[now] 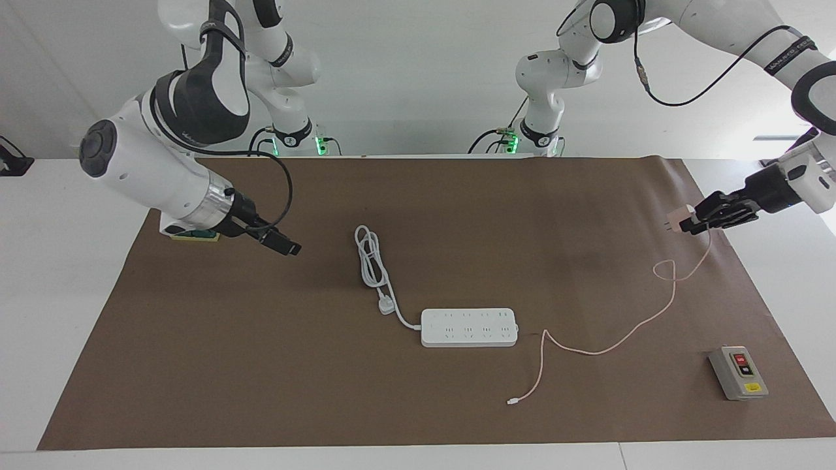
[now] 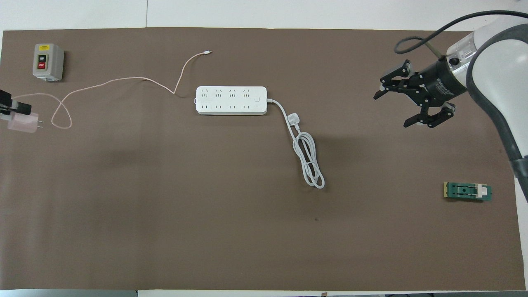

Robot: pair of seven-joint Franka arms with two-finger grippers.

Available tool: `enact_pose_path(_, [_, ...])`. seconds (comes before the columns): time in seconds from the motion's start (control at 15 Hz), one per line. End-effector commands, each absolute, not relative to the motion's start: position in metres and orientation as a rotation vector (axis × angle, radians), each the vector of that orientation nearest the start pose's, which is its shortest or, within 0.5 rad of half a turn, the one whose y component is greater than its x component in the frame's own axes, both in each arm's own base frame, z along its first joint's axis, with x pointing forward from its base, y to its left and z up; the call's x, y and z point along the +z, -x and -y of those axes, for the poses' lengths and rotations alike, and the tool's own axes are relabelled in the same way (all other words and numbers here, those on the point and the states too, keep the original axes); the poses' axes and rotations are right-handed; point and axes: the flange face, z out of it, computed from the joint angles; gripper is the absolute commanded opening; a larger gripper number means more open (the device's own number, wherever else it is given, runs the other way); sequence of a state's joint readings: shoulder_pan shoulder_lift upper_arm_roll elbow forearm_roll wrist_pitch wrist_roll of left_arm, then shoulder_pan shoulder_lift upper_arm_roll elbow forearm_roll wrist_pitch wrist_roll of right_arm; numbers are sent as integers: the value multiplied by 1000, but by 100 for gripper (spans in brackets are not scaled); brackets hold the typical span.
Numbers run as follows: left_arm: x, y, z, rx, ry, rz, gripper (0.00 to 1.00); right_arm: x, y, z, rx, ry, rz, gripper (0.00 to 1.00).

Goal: Plug charger into power strip

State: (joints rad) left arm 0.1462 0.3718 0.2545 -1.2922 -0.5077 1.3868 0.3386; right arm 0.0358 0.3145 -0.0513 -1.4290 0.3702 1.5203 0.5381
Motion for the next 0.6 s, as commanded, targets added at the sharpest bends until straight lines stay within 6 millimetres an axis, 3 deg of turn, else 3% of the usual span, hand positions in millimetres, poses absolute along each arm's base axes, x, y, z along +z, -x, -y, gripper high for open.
enact_pose_path(0.0, [538, -602, -228, 196, 3558, 176, 0, 518, -616, -6, 385, 2838, -521, 100])
enact_pose_path(0.13, [564, -601, -238, 144, 3462, 244, 0, 527, -612, 3, 345, 2910, -371, 100])
enact_pose_path(0.2, [577, -602, -236, 160, 3361, 410, 0, 533, -610, 6, 323, 2937, -310, 100])
enact_pose_path(0.27, [579, -608, -220, 203, 3249, 605, 0, 540, -607, 7, 301, 2963, -249, 100])
enact_pose_path(0.4, [579, -626, -161, 238, 3060, 828, 0, 559, -598, 14, 250, 3022, -133, 100])
enact_pose_path(0.53, [573, -645, -88, 213, 2889, 1106, 0, 577, -585, 23, 206, 3064, 3, 100])
